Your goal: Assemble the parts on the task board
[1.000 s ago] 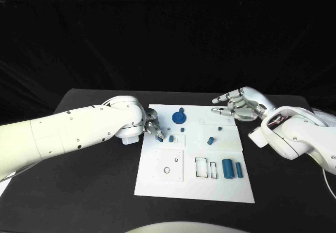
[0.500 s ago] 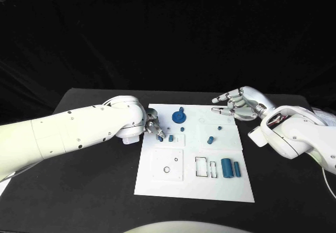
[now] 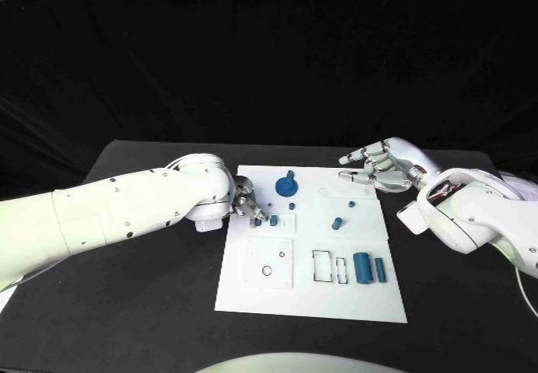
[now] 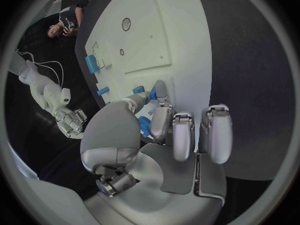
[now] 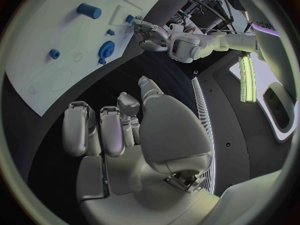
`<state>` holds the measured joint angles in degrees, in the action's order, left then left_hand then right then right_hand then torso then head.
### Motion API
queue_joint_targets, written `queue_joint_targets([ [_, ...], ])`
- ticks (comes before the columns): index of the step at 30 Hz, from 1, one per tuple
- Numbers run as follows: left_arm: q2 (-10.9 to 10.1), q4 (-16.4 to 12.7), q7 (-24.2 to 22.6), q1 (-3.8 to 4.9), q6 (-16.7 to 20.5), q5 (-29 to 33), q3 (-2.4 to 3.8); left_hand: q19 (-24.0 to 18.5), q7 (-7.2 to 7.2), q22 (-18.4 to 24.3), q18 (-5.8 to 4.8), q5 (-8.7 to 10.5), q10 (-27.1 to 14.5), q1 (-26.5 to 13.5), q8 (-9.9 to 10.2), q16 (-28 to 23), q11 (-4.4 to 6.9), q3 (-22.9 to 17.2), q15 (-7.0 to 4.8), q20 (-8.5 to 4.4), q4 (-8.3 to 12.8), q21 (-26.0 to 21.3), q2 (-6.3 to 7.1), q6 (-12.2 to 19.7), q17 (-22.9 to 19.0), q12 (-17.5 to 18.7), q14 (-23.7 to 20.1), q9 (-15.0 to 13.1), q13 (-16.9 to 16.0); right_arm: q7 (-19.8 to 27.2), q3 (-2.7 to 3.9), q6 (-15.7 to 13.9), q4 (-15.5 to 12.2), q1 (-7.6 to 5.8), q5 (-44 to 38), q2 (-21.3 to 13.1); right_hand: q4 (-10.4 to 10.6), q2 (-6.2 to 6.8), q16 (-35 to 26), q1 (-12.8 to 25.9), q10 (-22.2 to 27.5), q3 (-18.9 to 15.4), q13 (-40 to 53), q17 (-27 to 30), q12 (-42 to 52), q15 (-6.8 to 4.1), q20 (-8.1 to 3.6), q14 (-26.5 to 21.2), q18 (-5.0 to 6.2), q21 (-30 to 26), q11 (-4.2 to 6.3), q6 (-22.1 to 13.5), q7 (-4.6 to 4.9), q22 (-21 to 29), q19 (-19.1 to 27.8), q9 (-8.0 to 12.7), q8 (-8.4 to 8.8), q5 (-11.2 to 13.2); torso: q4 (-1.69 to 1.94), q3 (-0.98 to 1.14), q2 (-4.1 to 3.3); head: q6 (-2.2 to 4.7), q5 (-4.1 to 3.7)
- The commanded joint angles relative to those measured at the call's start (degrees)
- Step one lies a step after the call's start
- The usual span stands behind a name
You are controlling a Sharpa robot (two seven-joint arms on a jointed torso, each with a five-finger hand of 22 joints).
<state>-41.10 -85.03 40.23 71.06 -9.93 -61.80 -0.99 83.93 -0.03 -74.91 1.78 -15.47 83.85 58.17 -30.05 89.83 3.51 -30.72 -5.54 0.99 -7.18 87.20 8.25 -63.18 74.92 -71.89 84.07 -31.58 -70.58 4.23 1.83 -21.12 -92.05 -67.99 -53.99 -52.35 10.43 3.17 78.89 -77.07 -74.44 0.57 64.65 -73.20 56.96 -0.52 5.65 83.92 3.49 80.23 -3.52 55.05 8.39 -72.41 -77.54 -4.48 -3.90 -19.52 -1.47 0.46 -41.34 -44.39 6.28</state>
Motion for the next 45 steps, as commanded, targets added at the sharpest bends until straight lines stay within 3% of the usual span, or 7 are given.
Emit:
queue_joint_targets([
  [1,0.2,0.0,2.0,-0.33,-2.5,0.5,-0.22,4.5,0.31,-12.7,-0.98,-0.09,-0.2,-0.8,0.4,0.2,-0.13,0.8,-0.36,-0.33,-0.4,0.4,0.08,0.2,15.1,-0.4,5.9,0.0,-0.1,0.2,0.00,0.8,0.0,0.05,-0.3,0.0,0.0,-0.09,-0.3,-0.5,0.0,-0.5,0.0,0.0,0.0,-0.38,-0.16,2.5,0.65,-0.2,0.21,0.4,0.03,0.1,0.2,-0.1,-0.29,-0.1,-0.03,-0.02,0.03,0.06,0.04],
  [15,-0.6,-0.3,1.9,-0.34,0.1,-0.1,-0.16,4.6,0.26,-13.0,-1.04,0.22,0.0,-4.3,0.7,0.2,-0.11,11.2,-0.41,-0.40,-5.2,0.5,1.12,-0.7,15.1,-0.4,5.9,-0.2,-0.6,0.3,0.00,0.7,0.0,0.10,-0.3,0.0,0.0,-0.08,-0.3,-0.5,0.0,-0.5,-0.1,0.0,0.0,-0.38,-0.16,2.5,0.67,-0.3,0.20,0.4,0.03,0.2,0.2,-0.1,-0.28,-0.2,-0.05,-0.07,0.03,0.31,-0.05],
  [24,-2.2,-1.9,0.0,-0.31,5.7,1.2,0.51,4.1,0.61,-12.2,-0.77,2.29,-1.1,-3.1,1.5,0.2,-0.33,19.3,-0.39,-0.47,-9.2,-0.4,-0.65,0.3,15.1,1.6,5.9,-0.3,1.2,0.3,0.00,0.7,0.1,0.26,-0.3,0.0,0.0,-0.08,-0.3,-0.5,0.0,-0.5,-0.1,0.0,0.0,-0.38,-0.16,2.5,0.67,-0.3,0.20,0.4,0.03,0.2,0.2,-0.1,-0.28,-0.2,0.04,-0.05,0.07,0.49,-0.06],
  [33,-4.0,-3.6,-3.1,-0.18,11.3,4.6,1.44,3.1,1.15,-10.9,-0.26,6.01,-2.7,-4.1,1.8,0.2,-0.80,24.9,-0.10,-0.21,-9.6,-2.1,-2.57,1.7,15.1,4.4,5.9,-0.5,4.0,0.2,-0.01,0.7,0.3,0.37,-0.2,0.1,0.1,-0.08,-0.3,-0.4,0.0,-0.6,-0.1,0.1,-0.1,-0.38,-0.16,2.5,0.68,-0.3,0.19,0.4,0.04,0.2,0.3,-0.1,-0.26,-0.4,-0.05,-0.03,0.02,0.78,-0.16],
  [37,-5.1,-4.5,-7.4,0.08,15.7,7.1,1.68,-1.2,2.21,-5.0,1.70,5.65,-8.0,-2.2,2.5,-0.3,-1.78,27.1,0.48,0.27,-9.6,-9.4,-3.51,4.8,14.3,13.3,5.7,-0.5,12.6,0.2,-0.01,0.6,0.3,0.40,-0.2,0.0,0.1,-0.08,-0.3,-0.4,0.0,-0.6,-0.1,0.1,-0.1,-0.38,-0.16,2.5,0.68,-0.3,0.19,0.4,0.04,0.2,0.3,-0.1,-0.26,-0.4,-0.01,0.01,0.04,0.96,-0.32],
  [40,-5.5,-5.0,-12.6,0.20,19.6,7.8,1.76,-9.8,4.12,6.6,5.07,4.67,-17.8,6.2,3.6,-8.3,-3.42,26.9,1.75,1.29,-7.5,-24.4,-3.01,9.5,3.0,26.8,1.5,0.1,25.2,0.2,-0.01,0.6,0.4,0.41,-0.2,0.0,0.1,-0.08,-0.3,-0.4,0.0,-0.6,-0.1,0.1,-0.1,-0.38,-0.16,2.5,0.68,-0.3,0.19,0.4,0.04,0.2,0.3,-0.1,-0.26,-0.4,0.05,-0.06,0.01,1.15,-0.54],
  [45,-4.0,-4.7,-22.1,0.24,22.4,4.3,1.49,-21.5,7.12,23.6,8.40,4.60,-26.1,21.2,5.8,-31.6,-6.84,20.9,4.13,3.64,-3.4,-47.5,-3.81,15.0,-21.5,35.3,-10.8,2.7,32.0,0.3,-0.01,0.5,0.5,0.42,-0.1,0.0,0.1,-0.08,-0.3,-0.4,0.0,-0.6,-0.1,0.1,-0.1,-0.38,-0.16,2.5,0.68,-0.3,0.19,0.4,0.04,0.2,0.3,-0.1,-0.26,-0.4,0.04,-0.09,-0.01,1.49,-0.79],
])
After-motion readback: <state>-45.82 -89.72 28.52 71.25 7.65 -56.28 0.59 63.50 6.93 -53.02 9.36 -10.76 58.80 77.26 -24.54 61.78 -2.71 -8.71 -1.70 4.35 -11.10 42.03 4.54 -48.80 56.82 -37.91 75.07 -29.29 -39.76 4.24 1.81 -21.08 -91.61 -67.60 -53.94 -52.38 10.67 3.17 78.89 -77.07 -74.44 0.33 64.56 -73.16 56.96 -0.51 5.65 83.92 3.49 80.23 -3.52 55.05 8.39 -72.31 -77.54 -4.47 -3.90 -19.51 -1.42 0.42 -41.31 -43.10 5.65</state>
